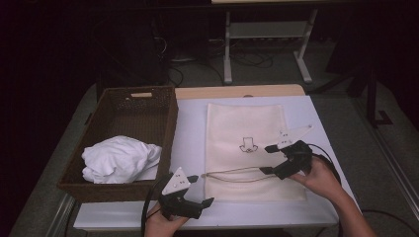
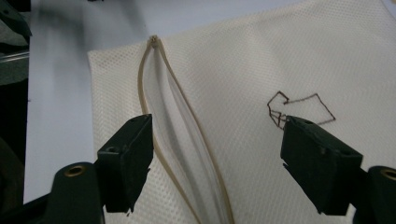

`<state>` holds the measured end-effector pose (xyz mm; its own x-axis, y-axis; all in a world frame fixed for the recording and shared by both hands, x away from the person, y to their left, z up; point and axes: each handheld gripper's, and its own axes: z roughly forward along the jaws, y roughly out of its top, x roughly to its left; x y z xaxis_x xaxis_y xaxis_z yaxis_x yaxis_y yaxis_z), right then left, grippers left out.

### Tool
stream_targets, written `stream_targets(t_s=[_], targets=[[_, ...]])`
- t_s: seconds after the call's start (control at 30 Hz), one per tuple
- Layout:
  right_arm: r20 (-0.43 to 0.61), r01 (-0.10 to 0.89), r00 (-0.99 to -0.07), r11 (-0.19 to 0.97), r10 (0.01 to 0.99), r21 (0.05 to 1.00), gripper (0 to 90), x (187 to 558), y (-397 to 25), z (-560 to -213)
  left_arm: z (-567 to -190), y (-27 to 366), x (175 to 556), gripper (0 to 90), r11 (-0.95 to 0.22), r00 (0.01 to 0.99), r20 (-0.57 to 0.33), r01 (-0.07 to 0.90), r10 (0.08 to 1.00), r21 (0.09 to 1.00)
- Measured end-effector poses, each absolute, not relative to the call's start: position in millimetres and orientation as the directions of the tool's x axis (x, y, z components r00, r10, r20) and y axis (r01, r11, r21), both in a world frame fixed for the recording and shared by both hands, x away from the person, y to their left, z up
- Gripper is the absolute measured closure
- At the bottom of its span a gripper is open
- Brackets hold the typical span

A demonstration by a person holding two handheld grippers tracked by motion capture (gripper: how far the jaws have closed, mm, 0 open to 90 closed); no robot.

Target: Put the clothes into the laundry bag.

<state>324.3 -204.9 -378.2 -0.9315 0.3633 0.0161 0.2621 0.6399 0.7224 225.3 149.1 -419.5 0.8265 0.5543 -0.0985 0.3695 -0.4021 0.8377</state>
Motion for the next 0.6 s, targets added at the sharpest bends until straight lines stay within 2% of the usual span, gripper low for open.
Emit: stream_targets(t_s=[0.3, 0.37, 0.6], targets=[[0.033, 0.257, -0.943, 0.664, 0.33, 0.702, 25.8, 345.1, -189.7, -380.6, -418.9, 150.1, 225.0, 15.1, -0.406, 0.827, -0.095, 0.368, 0.555, 0.837], [0.037, 0.248, -0.951, 0.687, 0.306, 0.683, 30.6, 348.9, -181.6, -386.2, -418.9, 150.6, 225.2, 15.1, -0.401, 0.825, -0.098, 0.371, 0.556, 0.838], [0.037, 0.216, -0.968, 0.744, 0.25, 0.633, 37.7, 353.6, -163.2, -401.2, -419.4, 148.9, 224.7, 15.1, -0.411, 0.829, -0.096, 0.369, 0.551, 0.834]])
